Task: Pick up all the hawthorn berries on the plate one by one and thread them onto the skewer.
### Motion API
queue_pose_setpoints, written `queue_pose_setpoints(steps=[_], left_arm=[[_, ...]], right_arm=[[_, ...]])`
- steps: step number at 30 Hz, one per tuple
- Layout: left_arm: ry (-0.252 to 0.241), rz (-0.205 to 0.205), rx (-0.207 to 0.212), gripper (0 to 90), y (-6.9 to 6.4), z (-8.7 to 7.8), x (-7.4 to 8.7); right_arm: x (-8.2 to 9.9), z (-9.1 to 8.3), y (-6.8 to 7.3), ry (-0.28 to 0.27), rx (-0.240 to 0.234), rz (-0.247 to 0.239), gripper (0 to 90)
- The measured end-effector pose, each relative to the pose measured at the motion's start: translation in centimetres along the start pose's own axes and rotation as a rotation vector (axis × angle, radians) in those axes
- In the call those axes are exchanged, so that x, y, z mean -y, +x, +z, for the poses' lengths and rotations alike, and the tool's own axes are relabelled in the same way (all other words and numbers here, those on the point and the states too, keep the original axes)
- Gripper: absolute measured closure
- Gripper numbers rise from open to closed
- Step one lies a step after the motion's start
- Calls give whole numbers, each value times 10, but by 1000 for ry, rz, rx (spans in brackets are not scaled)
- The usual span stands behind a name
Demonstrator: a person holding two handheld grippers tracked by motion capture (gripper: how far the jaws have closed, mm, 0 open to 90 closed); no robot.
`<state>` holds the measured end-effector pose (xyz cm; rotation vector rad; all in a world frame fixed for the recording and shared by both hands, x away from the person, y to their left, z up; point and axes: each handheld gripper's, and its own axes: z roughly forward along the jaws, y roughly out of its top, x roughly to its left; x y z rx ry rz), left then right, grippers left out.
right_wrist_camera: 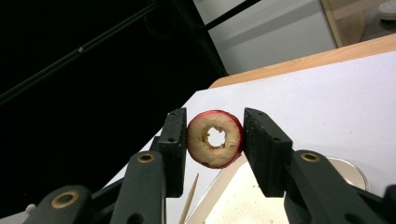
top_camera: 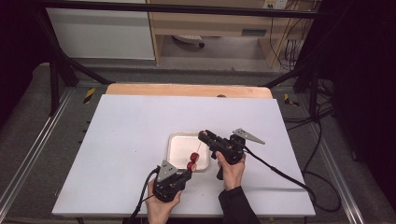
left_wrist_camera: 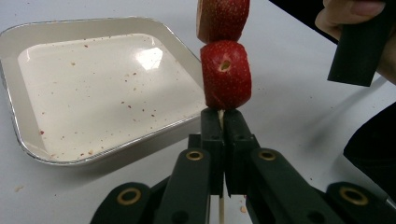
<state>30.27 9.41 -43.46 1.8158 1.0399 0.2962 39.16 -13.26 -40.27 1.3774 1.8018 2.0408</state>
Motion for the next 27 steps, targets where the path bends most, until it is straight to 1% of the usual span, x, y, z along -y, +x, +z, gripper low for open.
queue_pose_setpoints(steps=[6, 13, 15, 18, 20, 24, 27], left_arm=[[1, -8, -3, 880, 2, 0, -1], [8, -17, 1, 880, 2, 2, -1], [6, -22, 5, 880, 2, 2, -1], [1, -36, 10, 880, 2, 2, -1], [-3, -46, 14, 880, 2, 2, -1], [-19, -64, 16, 881, 1, 2, -1], [-29, -76, 19, 881, 1, 3, -1]], right_arm=[[1, 0, 0, 12, -7, 0, 616], [2, 0, 0, 22, -11, -12, 616], [2, 1, 0, 32, -12, -9, 616], [5, 1, -1, 45, -13, -27, 616], [6, 1, -1, 45, -16, -44, 616], [8, 1, 0, 42, -22, -57, 616], [8, 0, 1, 54, -30, -57, 616]])
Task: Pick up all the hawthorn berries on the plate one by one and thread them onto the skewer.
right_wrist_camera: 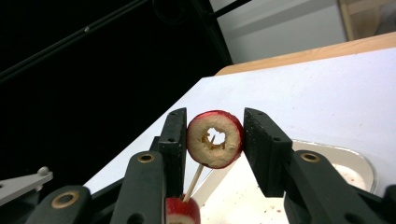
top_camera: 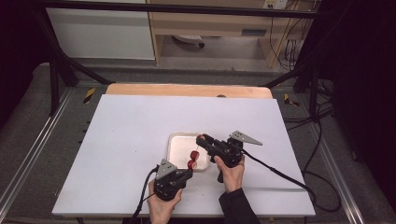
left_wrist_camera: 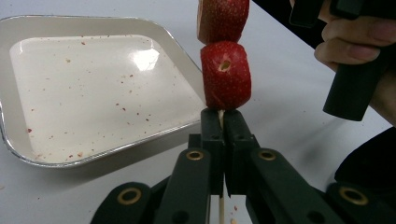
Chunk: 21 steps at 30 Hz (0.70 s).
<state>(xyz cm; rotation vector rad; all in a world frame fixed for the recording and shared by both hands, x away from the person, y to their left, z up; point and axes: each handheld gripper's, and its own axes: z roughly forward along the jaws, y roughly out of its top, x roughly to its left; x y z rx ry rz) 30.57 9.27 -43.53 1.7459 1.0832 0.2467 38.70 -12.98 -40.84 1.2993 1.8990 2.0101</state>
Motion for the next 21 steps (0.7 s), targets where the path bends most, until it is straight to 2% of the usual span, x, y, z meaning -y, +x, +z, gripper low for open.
queue_pose_setpoints(steps=[2, 4, 6, 10, 13, 16, 18, 21], left_arm=[[-7, 2, 6, 881, 0, -1, -2], [3, 18, -5, 881, 0, 0, -4], [11, 14, -6, 881, 1, 2, -6], [24, 24, -10, 882, 3, 6, -5], [25, 32, -9, 882, 2, 6, -5], [15, 39, -6, 882, 5, 5, -5], [16, 44, -11, 882, 7, 3, -5], [16, 56, -18, 882, 10, 0, -5]], right_arm=[[0, 0, 0, 26, -8, -4, 617], [3, 1, -1, 53, -20, -13, 618], [5, 1, -1, 70, -34, -13, 618], [5, 2, 0, 94, -31, -29, 617], [4, 2, 1, 100, -29, -30, 616], [2, 1, 2, 112, -24, -51, 608], [-1, -1, 3, 108, -20, -61, 564], [-7, -6, 2, 118, 11, -92, 505]])
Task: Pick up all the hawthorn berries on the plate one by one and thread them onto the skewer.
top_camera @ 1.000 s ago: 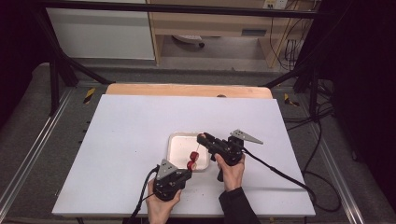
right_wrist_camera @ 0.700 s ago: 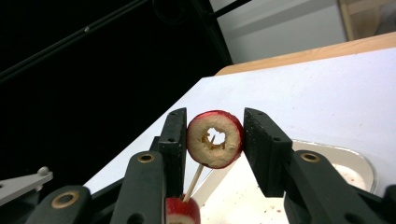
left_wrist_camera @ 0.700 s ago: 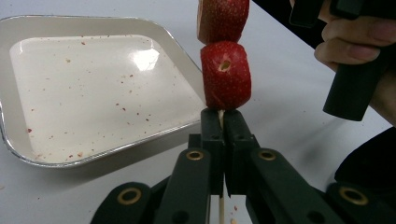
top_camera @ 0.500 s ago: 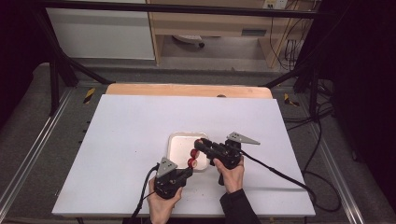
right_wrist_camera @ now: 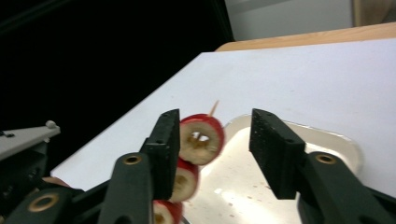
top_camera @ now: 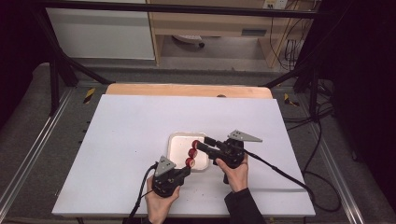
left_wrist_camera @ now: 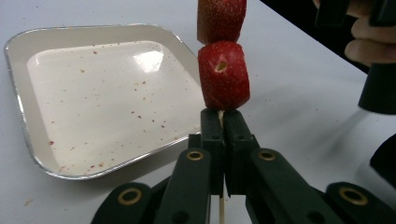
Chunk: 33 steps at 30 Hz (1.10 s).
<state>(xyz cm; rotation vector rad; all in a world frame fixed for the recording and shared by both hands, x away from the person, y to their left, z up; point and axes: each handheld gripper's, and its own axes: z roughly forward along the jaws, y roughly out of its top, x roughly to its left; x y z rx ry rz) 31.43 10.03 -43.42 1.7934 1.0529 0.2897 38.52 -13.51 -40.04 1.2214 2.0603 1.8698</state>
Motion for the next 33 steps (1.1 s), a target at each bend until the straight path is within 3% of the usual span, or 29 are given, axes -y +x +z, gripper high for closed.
queue_pose_setpoints(steps=[9, 16, 33], left_arm=[[24, 50, -24, 882, 10, -8, 0], [46, 80, -31, 880, 20, -15, -3], [102, 136, -8, 879, 33, -25, -23]], right_arm=[[-3, -9, -7, 126, 91, -112, 222], [-1, -21, -18, 221, 129, -192, 81], [29, -56, -54, 406, 205, -261, 12]])
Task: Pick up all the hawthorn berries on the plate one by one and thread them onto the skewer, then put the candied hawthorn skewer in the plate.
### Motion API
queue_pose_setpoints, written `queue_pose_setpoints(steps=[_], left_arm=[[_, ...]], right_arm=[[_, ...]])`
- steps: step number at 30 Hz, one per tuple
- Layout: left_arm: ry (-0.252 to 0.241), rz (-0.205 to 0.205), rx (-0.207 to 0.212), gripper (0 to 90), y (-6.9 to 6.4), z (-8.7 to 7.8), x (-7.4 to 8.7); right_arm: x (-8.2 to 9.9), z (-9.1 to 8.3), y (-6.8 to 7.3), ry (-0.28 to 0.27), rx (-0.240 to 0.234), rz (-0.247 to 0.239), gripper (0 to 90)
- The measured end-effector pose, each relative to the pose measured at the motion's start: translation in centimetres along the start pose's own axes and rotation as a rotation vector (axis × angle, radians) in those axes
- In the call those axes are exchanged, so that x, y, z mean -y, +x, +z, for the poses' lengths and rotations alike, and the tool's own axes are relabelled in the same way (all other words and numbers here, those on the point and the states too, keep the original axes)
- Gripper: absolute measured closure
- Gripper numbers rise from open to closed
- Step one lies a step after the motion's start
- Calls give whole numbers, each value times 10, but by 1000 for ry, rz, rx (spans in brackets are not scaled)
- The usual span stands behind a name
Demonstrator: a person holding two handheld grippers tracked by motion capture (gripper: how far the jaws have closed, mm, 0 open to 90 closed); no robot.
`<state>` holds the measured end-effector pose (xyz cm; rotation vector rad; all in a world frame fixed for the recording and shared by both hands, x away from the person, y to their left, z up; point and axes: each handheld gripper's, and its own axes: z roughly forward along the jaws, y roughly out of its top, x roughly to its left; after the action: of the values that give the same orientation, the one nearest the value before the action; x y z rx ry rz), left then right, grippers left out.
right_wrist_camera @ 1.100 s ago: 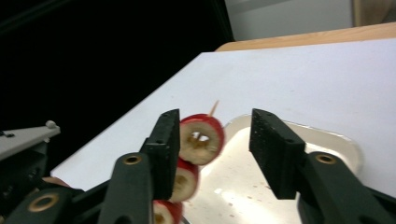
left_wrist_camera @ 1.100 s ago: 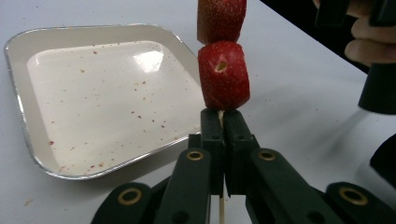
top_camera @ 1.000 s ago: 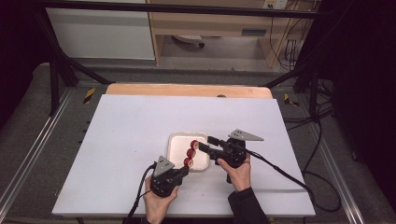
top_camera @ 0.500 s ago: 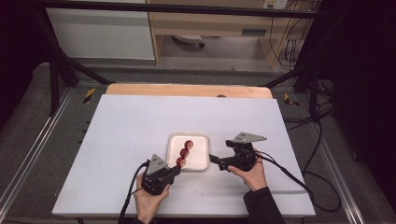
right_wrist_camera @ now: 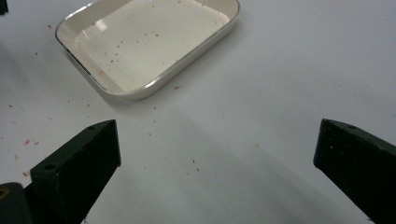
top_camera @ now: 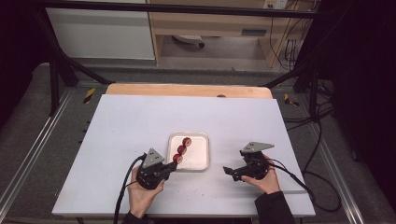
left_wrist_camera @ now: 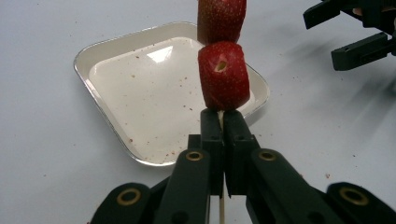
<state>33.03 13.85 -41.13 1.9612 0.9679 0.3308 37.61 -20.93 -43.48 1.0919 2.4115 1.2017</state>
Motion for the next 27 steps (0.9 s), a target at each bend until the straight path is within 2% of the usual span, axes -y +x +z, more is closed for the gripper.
queue_pose_setpoints(steps=[14, 27], left_arm=[[25, 16, 14, 879, 6, -4, -24], [56, 35, 0, 878, 13, 2, -45]], right_arm=[[23, -16, -12, 3, 32, 26, 14], [29, -22, -14, -2, 46, 29, 14]])
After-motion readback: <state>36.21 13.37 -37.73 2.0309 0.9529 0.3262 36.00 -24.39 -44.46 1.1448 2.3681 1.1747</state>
